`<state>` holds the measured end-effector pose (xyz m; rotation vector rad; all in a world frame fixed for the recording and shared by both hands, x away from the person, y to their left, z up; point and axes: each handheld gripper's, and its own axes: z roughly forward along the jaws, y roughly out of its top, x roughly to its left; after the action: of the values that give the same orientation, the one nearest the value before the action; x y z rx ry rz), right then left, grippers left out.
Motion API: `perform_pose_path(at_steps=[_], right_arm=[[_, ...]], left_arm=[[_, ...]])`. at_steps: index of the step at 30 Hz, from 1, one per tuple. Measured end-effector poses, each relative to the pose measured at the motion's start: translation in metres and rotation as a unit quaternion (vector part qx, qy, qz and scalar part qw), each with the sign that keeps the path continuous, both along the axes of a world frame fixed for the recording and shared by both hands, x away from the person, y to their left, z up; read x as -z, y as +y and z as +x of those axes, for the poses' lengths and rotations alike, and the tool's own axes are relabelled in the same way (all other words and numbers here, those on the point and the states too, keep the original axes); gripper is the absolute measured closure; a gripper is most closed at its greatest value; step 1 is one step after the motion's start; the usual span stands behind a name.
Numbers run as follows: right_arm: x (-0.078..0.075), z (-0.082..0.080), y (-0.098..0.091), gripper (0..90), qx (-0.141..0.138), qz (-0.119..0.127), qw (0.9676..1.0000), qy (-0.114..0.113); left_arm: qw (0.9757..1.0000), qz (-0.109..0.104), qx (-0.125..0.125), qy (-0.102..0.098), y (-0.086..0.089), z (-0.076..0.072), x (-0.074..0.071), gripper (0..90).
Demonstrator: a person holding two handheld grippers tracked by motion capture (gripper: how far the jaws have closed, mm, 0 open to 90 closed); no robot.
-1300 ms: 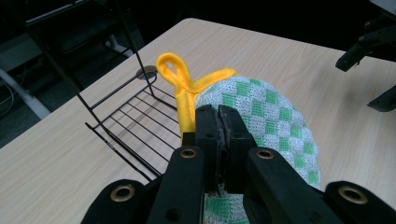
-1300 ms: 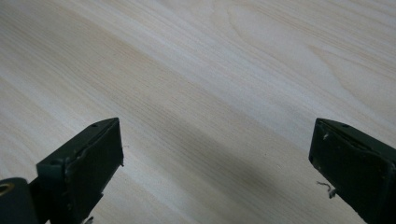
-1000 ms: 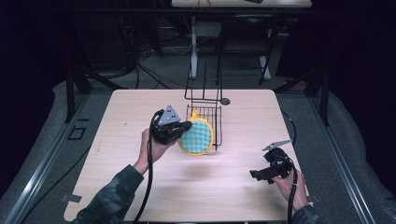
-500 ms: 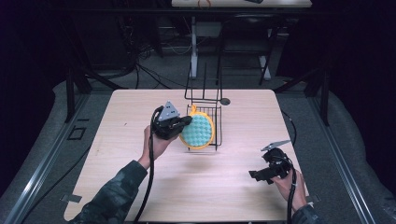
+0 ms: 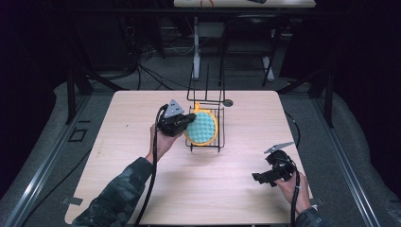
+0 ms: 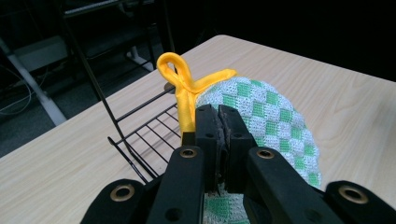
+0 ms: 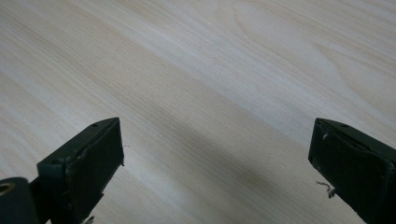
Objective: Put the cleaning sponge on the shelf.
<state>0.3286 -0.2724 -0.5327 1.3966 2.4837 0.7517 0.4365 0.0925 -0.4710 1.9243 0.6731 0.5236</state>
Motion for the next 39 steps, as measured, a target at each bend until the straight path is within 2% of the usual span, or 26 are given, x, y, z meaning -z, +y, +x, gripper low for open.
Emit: perform_pose_path(at_steps=[7,21,26,29,31,39], right_arm=[[0.0,0.0,0.001,2.7,-0.001,0.002,1.0,0.003],[-0.001,-0.001,0.001,2.7,-0.002,0.0,1.0,-0.004],[-0.001,-0.002,0.002,2.8,-0.005,0.0,1.0,-0.004],[-0.001,-0.003,0.002,2.8,-0.004,0.005,1.0,-0.002],[-0.002,-0.003,0.001,2.9,-0.008,0.0,1.0,-0.002],[-0.002,-0.004,0.002,2.9,-0.006,0.005,1.0,-0.004]], left_arm=[[0.9997,-0.009,-0.009,0.021,-0.001,0.014,0.012,87.9],[0.999,0.008,-0.007,0.044,-0.015,0.032,0.029,87.8],[0.9978,0.023,-0.015,0.06,-0.02,0.039,0.038,87.8],[0.9968,0.028,-0.02,0.072,-0.021,0.044,0.042,87.8],[0.9965,0.027,-0.021,0.077,-0.021,0.047,0.044,87.8],[0.9954,0.037,-0.025,0.084,-0.023,0.052,0.051,87.6]])
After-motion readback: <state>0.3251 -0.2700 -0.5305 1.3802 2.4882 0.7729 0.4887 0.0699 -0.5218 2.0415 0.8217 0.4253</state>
